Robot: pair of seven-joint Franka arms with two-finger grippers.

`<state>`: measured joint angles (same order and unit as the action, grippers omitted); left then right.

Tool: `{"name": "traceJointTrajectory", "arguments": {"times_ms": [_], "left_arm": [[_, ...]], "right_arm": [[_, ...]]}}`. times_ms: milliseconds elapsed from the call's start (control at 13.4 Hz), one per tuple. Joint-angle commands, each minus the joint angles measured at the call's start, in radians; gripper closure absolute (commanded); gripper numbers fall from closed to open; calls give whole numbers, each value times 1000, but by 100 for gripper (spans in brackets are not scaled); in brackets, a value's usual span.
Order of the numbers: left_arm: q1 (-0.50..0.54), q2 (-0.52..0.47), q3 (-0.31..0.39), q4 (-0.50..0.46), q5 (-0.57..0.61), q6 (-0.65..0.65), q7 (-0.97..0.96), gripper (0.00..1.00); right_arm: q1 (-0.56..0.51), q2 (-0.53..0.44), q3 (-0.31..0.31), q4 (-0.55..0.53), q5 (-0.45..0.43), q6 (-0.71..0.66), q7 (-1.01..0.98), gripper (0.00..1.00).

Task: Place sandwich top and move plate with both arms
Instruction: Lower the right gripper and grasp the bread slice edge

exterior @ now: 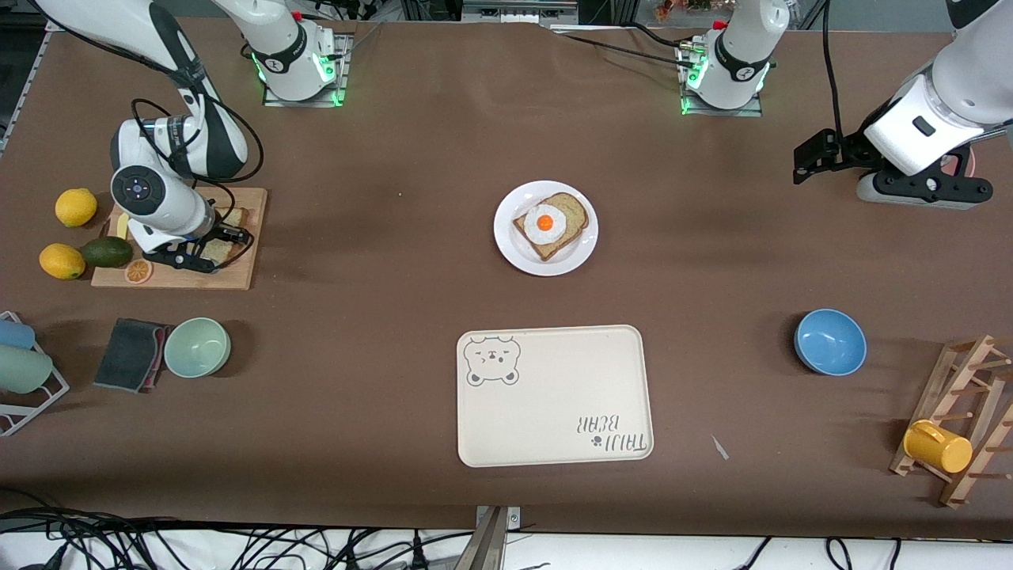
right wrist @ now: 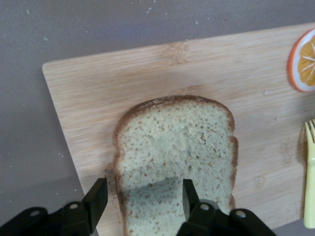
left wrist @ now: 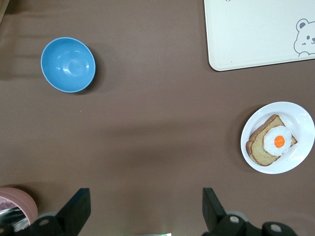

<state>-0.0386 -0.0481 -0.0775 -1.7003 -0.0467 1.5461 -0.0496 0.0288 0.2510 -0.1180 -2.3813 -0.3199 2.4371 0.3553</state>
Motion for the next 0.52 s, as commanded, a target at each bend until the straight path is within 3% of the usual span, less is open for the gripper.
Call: {"name": "traceJointTrajectory", "arguments": {"times_ms": [0,224,448], "left_arm": [[3,13,-1,31,-16,-23,-1,0],[3,13,-1,31,-16,-23,-1,0],[3,13,-1,31,-16,-24,-1,0]], "right_arm": [[-1,-6,3,-10,-16,22,13,30],[-1,20,3,-10,-16,45,4,31],[-1,30,6,-9,-16,45,5,39]]}}
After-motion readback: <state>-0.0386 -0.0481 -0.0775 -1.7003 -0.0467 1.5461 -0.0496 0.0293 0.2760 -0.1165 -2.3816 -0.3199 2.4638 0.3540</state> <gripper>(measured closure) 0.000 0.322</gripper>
